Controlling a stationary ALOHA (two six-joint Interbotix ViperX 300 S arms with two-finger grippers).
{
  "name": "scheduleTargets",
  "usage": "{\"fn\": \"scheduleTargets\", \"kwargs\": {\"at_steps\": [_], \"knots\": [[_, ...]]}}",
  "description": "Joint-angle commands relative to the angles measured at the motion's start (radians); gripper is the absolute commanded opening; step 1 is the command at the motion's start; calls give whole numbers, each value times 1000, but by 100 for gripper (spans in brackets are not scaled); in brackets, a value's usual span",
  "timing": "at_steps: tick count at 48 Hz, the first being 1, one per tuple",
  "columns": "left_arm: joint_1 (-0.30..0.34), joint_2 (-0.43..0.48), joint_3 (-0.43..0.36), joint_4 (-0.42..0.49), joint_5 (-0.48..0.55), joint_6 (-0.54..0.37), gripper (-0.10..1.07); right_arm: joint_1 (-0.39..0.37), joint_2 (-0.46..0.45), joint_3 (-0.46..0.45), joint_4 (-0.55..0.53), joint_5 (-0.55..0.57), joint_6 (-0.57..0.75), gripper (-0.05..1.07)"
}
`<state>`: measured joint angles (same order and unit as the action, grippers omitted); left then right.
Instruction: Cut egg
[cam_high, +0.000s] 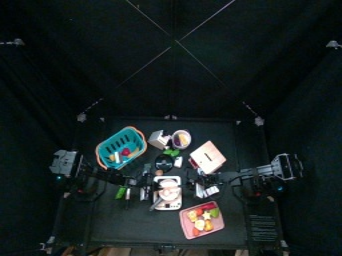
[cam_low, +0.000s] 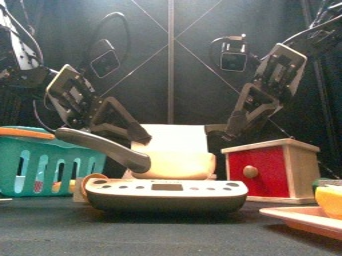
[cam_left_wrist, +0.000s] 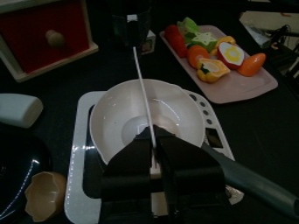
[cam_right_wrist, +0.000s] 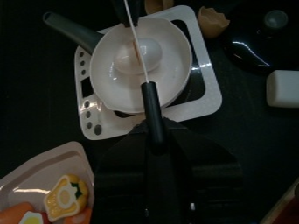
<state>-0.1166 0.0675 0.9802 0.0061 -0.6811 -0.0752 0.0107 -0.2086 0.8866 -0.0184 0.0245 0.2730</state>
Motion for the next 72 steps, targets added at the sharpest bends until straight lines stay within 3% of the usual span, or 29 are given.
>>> {"fn": "scheduleTargets", "kwargs": {"at_steps": [1,72], "knots": [[-18,2,-3,6,12,-2,39,-9,-11,-3,3,5,11,48],[-18,37,-5,-11,26,-2,39,9,20,-3,3,2,11,48]]}}
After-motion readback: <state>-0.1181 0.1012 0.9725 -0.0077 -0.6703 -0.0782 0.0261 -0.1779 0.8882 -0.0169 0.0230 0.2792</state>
